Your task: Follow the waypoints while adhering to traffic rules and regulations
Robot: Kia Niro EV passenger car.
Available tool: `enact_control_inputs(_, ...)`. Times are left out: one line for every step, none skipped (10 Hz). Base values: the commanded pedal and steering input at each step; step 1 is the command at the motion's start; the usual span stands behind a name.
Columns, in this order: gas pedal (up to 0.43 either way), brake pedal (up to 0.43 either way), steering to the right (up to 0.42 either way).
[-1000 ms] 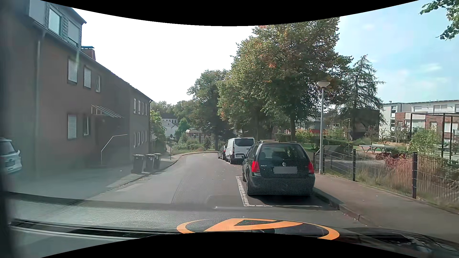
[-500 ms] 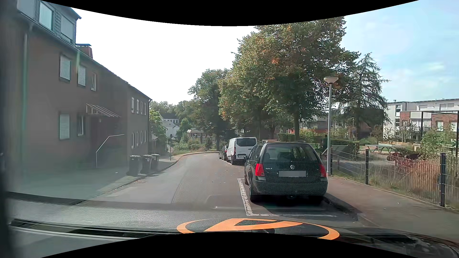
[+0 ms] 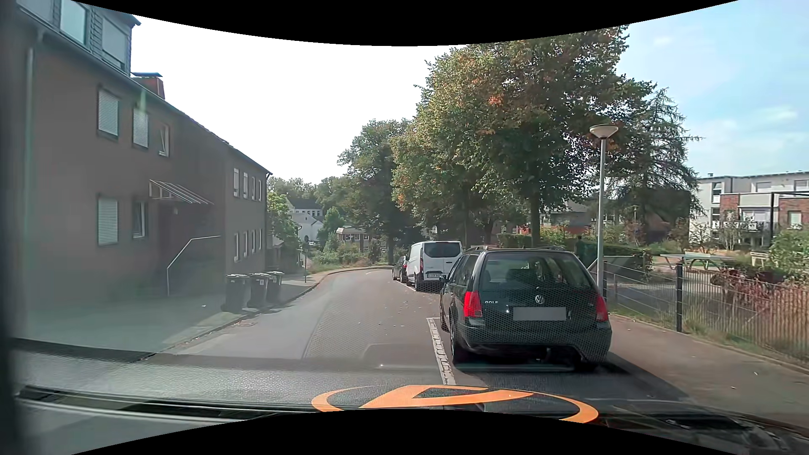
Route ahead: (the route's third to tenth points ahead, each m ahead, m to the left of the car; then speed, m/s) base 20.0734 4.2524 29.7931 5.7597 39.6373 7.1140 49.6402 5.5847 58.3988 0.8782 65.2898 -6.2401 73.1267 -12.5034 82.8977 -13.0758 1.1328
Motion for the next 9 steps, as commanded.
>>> enact_control_inputs(0.0,0.152,-0.203)
enact_control_inputs(0.0,0.122,-0.217)
enact_control_inputs(0.0,0.091,-0.244)
enact_control_inputs(0.0,0.049,-0.28)
enact_control_inputs(0.0,0.024,-0.326)
enact_control_inputs(0.0,0.024,-0.386)
enact_control_inputs(0.0,0.024,-0.469)
enact_control_inputs(0.0,0.024,-0.535)
enact_control_inputs(0.0,0.024,-0.588)
